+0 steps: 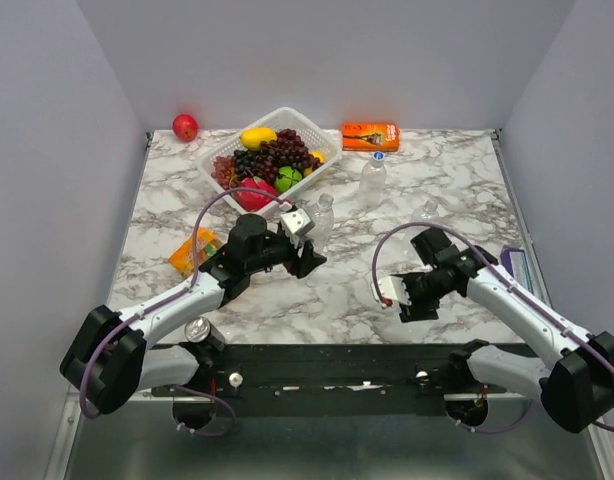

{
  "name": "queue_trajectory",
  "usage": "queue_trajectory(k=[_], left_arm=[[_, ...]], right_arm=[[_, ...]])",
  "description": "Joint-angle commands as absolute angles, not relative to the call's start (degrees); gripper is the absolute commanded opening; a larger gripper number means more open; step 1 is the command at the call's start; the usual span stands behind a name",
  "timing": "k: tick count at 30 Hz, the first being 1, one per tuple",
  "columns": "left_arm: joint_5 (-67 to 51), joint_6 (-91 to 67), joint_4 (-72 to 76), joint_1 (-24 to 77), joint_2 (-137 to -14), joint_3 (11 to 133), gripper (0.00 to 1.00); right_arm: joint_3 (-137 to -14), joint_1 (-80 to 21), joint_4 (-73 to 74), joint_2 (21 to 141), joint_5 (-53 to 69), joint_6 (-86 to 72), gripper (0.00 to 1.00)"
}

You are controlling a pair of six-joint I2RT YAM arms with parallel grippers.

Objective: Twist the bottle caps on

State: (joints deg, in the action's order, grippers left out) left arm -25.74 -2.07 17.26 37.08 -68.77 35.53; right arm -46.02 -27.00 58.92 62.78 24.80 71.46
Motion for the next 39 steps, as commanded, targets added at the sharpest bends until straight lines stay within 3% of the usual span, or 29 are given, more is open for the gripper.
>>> queue_trajectory(k=[1,10,28,39], left_arm=[[-25.7,-3.6,16.1,36.1,-68.0,37.1,0.0],[-26.8,-3.4,15.8,35.5,-69.3,37.8,0.0],[-26.8,-2.5,15.9,35.2,-70.1,37.4,0.0],[-28.2,-0.4,16.6,35.8,-70.4,36.4,0.0]], right_arm=[[-39.3,-27.0,49.2,62.1,21.2,83.0,0.68],[-38.4,-27.0,42.5,69.4,19.9,79.1,0.62],[-36.7,-27.0,43.3,74.0,19.1,81.5,0.52],[-42.4,-27.0,46.8,69.8,21.2,77.7,0.32]])
